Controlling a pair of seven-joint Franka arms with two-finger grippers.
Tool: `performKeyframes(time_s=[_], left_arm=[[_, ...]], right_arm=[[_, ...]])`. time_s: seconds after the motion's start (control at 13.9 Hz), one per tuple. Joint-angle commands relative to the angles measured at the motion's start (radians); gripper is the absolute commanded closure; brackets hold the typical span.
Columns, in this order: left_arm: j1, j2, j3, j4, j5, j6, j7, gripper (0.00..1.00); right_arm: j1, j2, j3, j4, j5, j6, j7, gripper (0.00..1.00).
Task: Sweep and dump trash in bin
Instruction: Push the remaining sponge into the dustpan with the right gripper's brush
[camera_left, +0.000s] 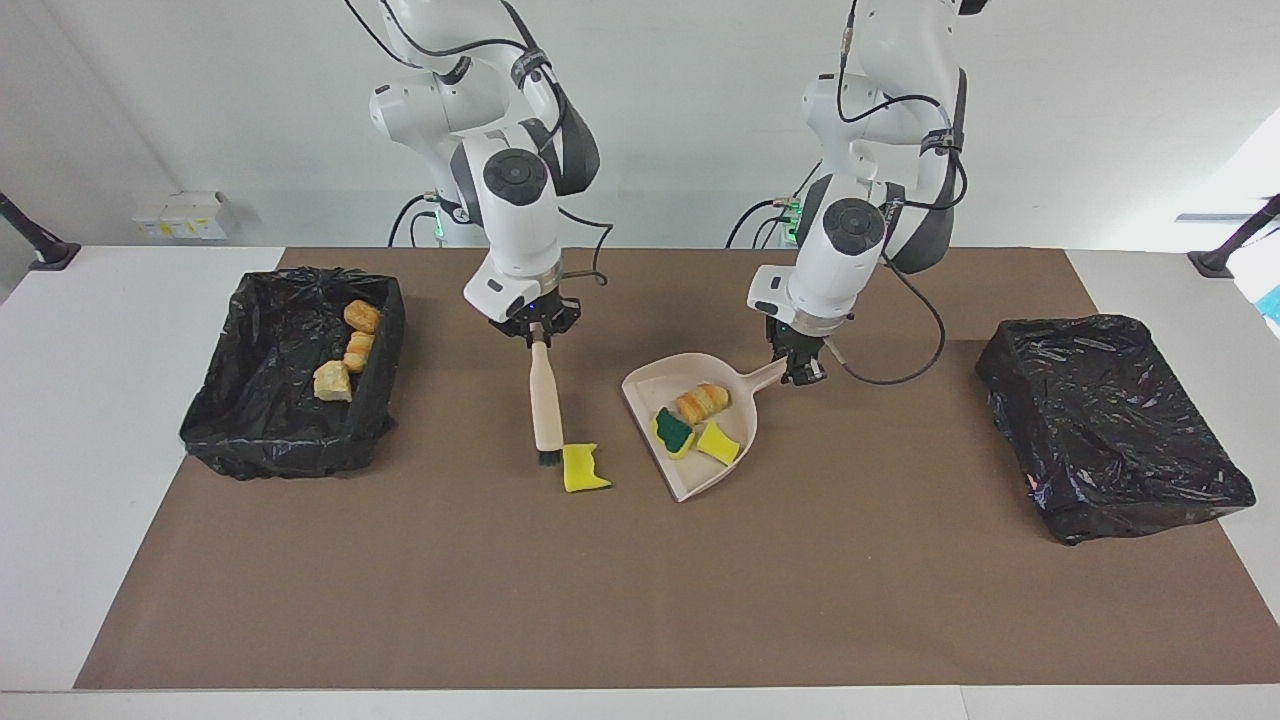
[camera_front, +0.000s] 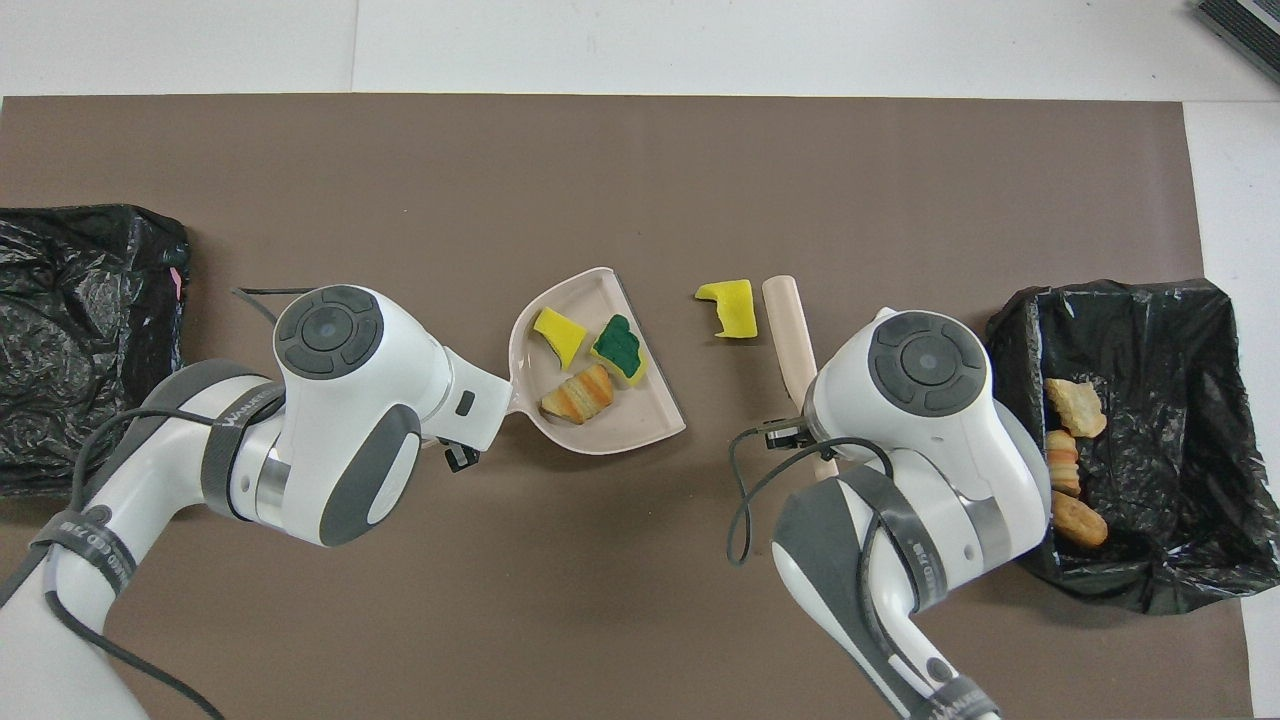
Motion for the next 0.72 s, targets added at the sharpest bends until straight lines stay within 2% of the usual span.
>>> performKeyframes(time_s=[0.0, 0.22, 0.29, 0.43, 0.51, 0.65], left_arm=[[-0.013, -0.030, 0.010, -0.029, -0.015, 0.000, -0.074, 1.00], [-0.028, -0.032, 0.010, -0.031, -0.015, 0.001, -0.105, 1.00], [-0.028, -0.032, 0.010, -0.031, -0.014, 0.001, -0.103, 1.00], [-0.028, -0.032, 0.010, -0.031, -0.014, 0.001, -0.102, 1.00], [-0.028, -0.032, 0.010, -0.031, -0.014, 0.006, -0.099, 1.00], [-0.040, -0.030, 0.010, -0.031, -0.014, 0.018, -0.083, 1.00]], right_arm=[[-0.012, 0.110, 0.015, 0.073, -0.020, 0.056, -0.122, 1.00], [0.036, 0.135, 0.029, 0.068, 0.000, 0.073, -0.139, 1.00], [0.042, 0.127, 0.031, 0.055, 0.044, 0.072, -0.168, 1.00], [0.045, 0.120, 0.055, 0.045, 0.275, 0.073, -0.294, 1.00], [0.047, 0.117, 0.067, 0.045, 0.331, 0.063, -0.319, 1.00], [0.064, 0.107, 0.095, 0.045, 0.348, 0.055, -0.320, 1.00]])
